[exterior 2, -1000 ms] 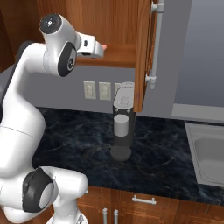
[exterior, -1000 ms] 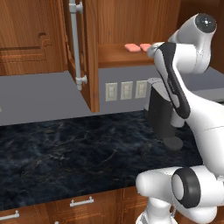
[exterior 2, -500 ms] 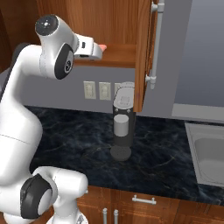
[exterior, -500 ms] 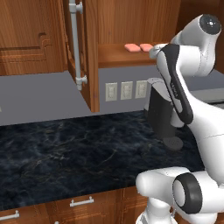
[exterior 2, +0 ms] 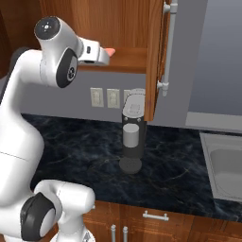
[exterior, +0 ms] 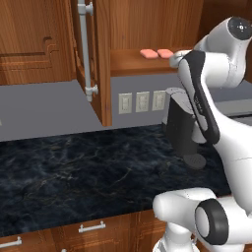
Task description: Pick up the bar soap and bar soap from the sink, and place them back in the cabinet, and close the cabinet doors.
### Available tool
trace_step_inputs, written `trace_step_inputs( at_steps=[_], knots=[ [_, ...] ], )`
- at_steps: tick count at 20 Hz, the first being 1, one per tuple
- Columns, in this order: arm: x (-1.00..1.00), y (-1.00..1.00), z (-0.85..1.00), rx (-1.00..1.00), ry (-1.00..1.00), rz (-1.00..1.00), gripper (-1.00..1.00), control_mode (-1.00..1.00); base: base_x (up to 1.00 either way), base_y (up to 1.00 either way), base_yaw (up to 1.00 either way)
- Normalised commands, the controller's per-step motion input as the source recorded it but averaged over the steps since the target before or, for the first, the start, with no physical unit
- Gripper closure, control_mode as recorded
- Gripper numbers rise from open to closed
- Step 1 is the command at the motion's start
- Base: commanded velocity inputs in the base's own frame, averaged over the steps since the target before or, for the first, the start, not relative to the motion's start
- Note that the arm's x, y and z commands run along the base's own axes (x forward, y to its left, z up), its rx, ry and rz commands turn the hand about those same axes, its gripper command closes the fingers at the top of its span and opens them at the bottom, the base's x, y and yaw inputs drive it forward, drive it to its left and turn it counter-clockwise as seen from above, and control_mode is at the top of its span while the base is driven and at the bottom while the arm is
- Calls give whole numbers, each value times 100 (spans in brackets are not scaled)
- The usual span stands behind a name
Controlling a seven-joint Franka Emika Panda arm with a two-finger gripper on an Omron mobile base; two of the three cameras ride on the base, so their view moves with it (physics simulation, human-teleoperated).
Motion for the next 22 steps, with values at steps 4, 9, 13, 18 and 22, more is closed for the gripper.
trace_step_inputs(
  at_steps=[4,9,13,18,22],
  knots=[
    [-31,0,0,0,0,0,-100,-100,0,0,0],
    [-31,0,0,0,0,0,-100,-100,0,0,0],
    [-28,0,0,0,0,0,-100,-100,0,0,0],
    [-27,0,0,0,0,0,-100,-100,0,0,0],
    [-21,0,0,0,0,0,-100,-100,0,0,0]
  ],
)
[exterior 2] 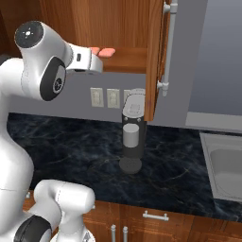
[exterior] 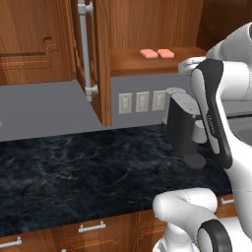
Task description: Pick up the bar soap and bar soap from the sink, and place them back in the cabinet, and close the cabinet doors.
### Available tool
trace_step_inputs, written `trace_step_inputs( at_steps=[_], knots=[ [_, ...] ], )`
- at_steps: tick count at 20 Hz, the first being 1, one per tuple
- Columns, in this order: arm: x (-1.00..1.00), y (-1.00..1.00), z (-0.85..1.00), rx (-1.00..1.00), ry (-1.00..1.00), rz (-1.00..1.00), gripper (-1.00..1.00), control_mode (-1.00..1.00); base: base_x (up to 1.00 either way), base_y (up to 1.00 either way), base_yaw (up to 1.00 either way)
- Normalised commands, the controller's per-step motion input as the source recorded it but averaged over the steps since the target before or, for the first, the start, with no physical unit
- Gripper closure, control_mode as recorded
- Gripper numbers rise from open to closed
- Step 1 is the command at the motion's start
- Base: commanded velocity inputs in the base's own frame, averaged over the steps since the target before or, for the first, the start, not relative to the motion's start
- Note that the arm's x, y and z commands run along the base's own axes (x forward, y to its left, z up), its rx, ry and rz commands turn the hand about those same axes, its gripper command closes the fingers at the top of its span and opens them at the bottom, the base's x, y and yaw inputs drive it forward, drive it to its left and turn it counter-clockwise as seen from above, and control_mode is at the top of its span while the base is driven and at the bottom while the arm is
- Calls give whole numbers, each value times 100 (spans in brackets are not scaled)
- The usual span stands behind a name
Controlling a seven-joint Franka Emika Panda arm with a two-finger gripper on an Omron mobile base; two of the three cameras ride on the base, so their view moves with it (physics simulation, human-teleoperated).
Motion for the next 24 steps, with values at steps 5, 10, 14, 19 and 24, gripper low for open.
trace_step_inputs(
  at_steps=[5,10,14,19,24],
  knots=[
    [-18,0,0,0,0,0,-100,-100,0,0,0],
    [-21,0,0,0,0,0,-100,-100,0,0,0],
    [-32,0,0,0,0,0,-100,-100,0,0,0],
    [-31,0,0,0,0,0,-100,-100,0,0,0],
    [-25,0,0,0,0,0,-100,-100,0,0,0]
  ],
)
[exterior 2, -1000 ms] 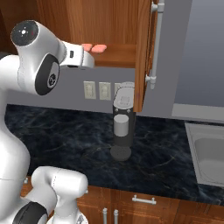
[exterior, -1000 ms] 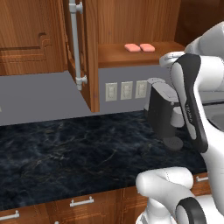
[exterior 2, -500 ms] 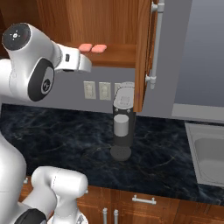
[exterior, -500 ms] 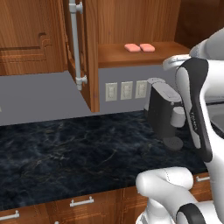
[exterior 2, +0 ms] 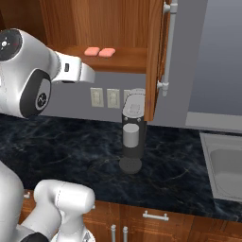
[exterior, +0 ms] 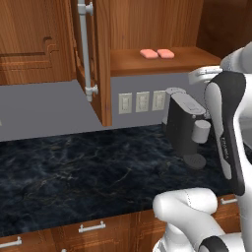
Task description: Pick up the bar soap and bar soap from the sink, and place them back in the cabinet, and close the cabinet doors.
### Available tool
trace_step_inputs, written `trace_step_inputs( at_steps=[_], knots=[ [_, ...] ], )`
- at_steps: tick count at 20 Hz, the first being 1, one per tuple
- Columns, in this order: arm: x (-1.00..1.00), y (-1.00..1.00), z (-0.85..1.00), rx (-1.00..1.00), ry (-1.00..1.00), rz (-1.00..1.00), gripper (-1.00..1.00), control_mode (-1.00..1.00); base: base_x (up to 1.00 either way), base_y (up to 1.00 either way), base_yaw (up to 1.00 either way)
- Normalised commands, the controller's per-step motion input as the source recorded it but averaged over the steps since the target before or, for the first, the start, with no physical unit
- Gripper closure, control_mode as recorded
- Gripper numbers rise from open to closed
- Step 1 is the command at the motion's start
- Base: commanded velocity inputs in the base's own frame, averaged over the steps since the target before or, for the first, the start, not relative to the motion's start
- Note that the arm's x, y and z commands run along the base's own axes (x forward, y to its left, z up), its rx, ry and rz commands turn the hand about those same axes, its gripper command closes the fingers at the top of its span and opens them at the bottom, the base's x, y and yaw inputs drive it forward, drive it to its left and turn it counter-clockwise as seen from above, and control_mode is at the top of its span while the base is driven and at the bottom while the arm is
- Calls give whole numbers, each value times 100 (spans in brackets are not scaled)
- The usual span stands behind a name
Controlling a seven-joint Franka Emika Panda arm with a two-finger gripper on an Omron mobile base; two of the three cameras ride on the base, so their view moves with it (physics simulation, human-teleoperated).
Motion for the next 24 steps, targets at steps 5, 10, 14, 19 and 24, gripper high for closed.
trace_step_inputs(
  at_steps=[5,10,14,19,24],
  knots=[
    [-25,0,0,0,0,0,-100,-100,0,0,0],
    [-23,0,0,0,0,0,-100,-100,0,0,0],
    [-21,0,0,0,0,0,-100,-100,0,0,0],
    [-21,0,0,0,0,0,-100,-100,0,0,0],
    [-17,0,0,0,0,0,-100,-100,0,0,0]
  ],
)
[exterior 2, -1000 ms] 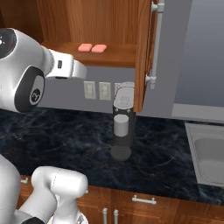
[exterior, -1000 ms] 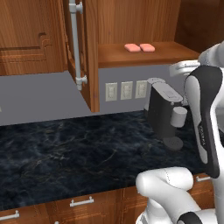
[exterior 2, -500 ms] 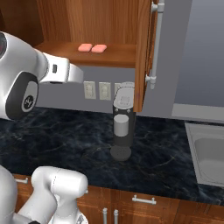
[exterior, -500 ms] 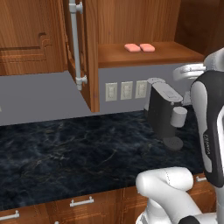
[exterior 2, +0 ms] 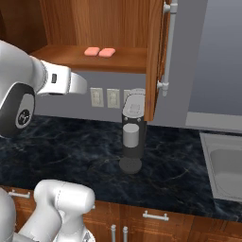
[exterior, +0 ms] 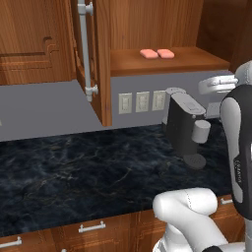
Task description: Pick up the bar soap and bar soap from the sink, and place them back in the cabinet, and close the cabinet doors.
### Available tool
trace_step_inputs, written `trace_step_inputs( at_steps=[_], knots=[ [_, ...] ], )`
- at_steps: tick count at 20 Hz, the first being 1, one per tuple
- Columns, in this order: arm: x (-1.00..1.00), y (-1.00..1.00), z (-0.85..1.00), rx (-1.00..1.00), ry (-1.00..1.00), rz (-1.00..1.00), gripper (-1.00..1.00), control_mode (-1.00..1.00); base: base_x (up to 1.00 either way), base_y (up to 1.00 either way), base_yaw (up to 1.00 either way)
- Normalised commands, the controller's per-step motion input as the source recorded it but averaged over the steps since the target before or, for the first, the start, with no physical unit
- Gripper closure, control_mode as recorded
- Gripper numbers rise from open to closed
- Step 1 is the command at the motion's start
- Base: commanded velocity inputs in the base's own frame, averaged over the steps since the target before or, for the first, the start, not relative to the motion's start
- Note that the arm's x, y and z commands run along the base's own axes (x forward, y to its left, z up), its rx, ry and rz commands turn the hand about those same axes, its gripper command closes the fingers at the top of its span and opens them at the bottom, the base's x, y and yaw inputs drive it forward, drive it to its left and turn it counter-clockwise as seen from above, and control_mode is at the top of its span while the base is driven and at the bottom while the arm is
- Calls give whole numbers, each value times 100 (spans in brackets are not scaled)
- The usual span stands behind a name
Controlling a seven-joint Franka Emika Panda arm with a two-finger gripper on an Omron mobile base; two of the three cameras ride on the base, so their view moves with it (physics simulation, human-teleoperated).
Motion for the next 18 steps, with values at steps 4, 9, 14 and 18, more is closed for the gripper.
trace_step_inputs(
  at_steps=[4,9,14,18],
  knots=[
    [-18,0,0,0,0,0,-100,-100,0,0,0],
    [-21,0,0,0,0,0,-100,-100,0,0,0],
    [-22,0,0,0,0,0,-100,-100,0,0,0],
    [-15,0,0,0,0,0,-100,-100,0,0,0]
  ],
)
